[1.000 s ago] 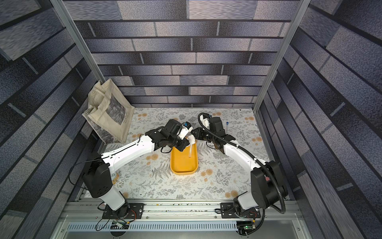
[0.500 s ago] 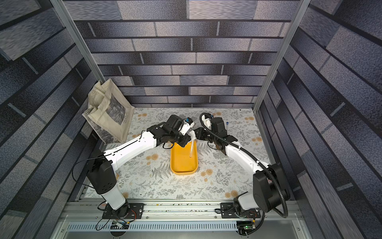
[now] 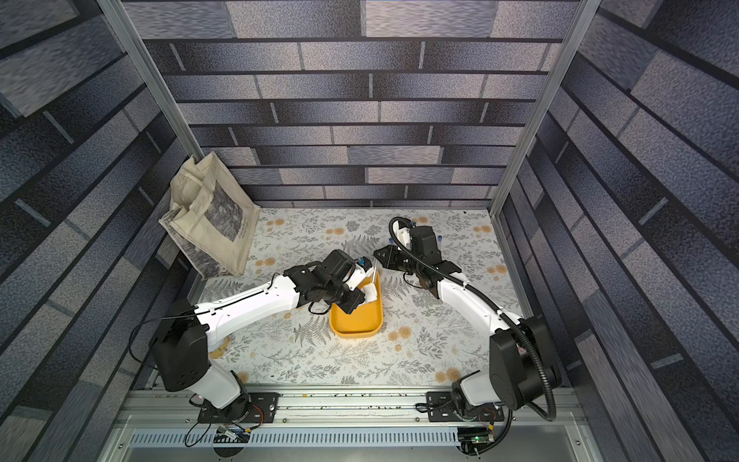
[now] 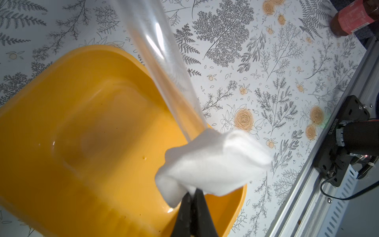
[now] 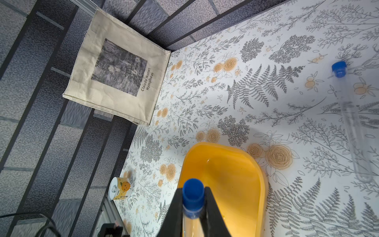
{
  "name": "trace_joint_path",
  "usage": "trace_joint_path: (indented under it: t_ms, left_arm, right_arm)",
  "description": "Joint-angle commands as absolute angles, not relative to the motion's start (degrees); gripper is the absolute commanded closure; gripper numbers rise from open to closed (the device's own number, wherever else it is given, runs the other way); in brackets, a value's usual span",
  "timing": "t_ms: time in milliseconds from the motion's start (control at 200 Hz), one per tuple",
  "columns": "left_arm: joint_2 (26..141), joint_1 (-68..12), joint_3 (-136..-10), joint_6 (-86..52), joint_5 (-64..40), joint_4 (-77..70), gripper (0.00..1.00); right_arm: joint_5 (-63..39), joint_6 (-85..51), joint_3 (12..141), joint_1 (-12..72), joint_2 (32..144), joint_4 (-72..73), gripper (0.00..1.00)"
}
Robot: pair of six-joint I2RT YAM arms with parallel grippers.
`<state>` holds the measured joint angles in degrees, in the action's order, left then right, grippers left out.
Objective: Wipe the exteriors of test tubes
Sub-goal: Wipe the dirt from the test tube.
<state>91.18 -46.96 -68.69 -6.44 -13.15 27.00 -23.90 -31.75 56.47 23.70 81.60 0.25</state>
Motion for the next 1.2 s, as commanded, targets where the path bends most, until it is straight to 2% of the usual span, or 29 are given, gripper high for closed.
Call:
trace_joint_path:
  t_ms: [0, 346, 791, 1197]
  left_arm:
    - [89.1, -47.0, -67.7, -8.0, -13.2, 25.3, 0.99]
    - [92.9, -44.6, -73.0, -7.2, -12.0, 26.0, 1.0]
    - [101.4, -41.4, -87.8, -4.1, -11.3, 32.3, 1.0]
    - [99.4, -42.6, -82.0, -4.5, -12.0, 30.7, 1.0]
  right_arm:
    - [-24.7, -32.2, 57.9, 23.3, 81.4, 1.0, 0.88]
    - [-25.2, -32.4, 55.6, 23.3, 81.2, 2.0, 0.88]
    - [-25.2, -32.3, 53.4, 23.3, 80.6, 2.5, 0.88]
    - [-24.7, -32.7, 56.2, 23.1, 80.8, 1.4, 0.88]
